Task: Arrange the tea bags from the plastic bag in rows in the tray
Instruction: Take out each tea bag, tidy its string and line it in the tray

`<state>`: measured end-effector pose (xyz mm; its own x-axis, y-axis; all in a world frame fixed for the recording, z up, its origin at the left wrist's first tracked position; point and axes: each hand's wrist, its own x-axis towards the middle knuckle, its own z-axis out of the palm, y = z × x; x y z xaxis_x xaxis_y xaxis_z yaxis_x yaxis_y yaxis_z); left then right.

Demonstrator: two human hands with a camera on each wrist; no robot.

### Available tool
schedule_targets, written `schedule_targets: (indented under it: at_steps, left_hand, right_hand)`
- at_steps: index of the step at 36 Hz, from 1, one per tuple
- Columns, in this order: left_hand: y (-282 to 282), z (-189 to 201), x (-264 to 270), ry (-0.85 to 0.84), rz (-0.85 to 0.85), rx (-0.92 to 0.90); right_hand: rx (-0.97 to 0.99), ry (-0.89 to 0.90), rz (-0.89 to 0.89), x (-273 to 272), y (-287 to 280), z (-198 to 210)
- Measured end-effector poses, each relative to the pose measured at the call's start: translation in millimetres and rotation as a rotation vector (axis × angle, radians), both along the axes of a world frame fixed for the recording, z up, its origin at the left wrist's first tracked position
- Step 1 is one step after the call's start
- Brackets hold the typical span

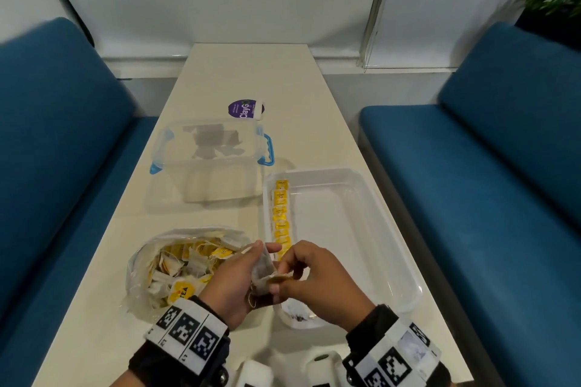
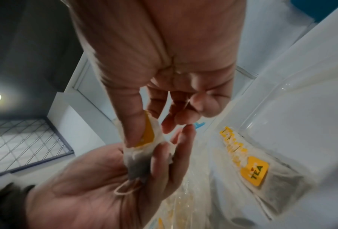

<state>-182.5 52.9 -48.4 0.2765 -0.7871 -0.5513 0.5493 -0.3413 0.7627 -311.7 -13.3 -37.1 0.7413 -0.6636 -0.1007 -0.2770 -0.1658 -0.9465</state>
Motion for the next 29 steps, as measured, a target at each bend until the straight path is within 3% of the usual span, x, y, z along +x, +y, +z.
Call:
schedule_targets:
  at_steps: [6,18,29]
  left_hand:
    - [0.9,1.1,2.9,-0.079,0.006,-0.014]
    - [0.0,3.5,-4.3,-0.223,-0.154,-0.116]
    - [-4.7,-11.0,-2.1,-0.240,0.007,-0.114]
  right_hand:
    - [0.235,-0.243,-0.057,-7.1,-11.4,4.1]
    - [0.194,-0.140,-0.200,-3.6,-21.2,-1.7]
    - [0.388,-0.125,-0.220,-5.9,-15.6,-13.3]
